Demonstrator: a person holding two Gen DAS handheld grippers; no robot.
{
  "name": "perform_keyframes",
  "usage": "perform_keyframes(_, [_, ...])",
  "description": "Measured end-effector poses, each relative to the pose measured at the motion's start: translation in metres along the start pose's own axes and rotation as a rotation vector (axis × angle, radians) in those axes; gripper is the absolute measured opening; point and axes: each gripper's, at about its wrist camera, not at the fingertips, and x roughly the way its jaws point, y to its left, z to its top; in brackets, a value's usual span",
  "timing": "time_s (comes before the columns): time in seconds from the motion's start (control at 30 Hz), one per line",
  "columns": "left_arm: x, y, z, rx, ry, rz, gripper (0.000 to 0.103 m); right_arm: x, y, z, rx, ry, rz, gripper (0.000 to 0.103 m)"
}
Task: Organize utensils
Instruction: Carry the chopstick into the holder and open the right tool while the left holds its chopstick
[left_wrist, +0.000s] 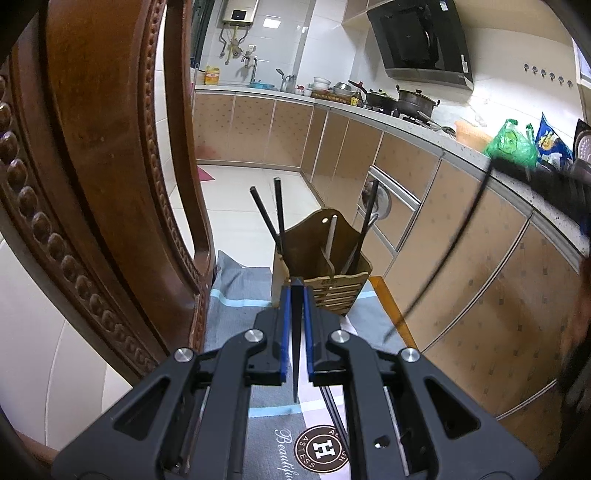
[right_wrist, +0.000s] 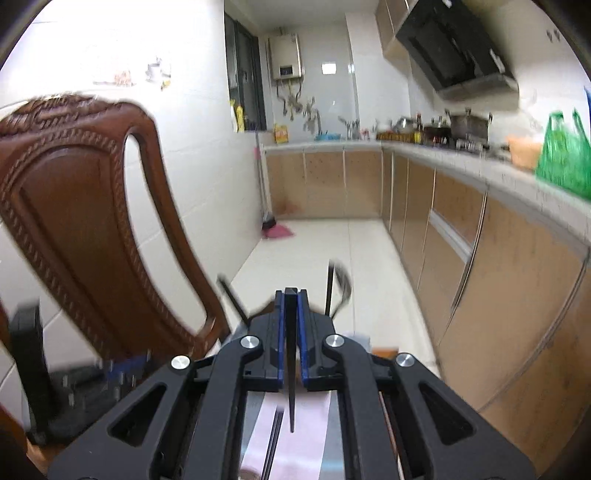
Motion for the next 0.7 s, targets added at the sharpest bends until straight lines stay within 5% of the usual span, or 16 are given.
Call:
perform_keyframes(0.3, [0.001, 0.007, 0.001, -0.017, -0.002, 0.005, 0.007, 0.063, -0.003, 0.057, 0.012, -0.056, -0.066, 0.007])
perform_keyframes(0.7, [0.01, 0.012, 0.001, -0.037, 0.013, 0.011, 0.007, 0.167, -0.028, 0.001, 0.077, 0.138, -0.105, 0.011])
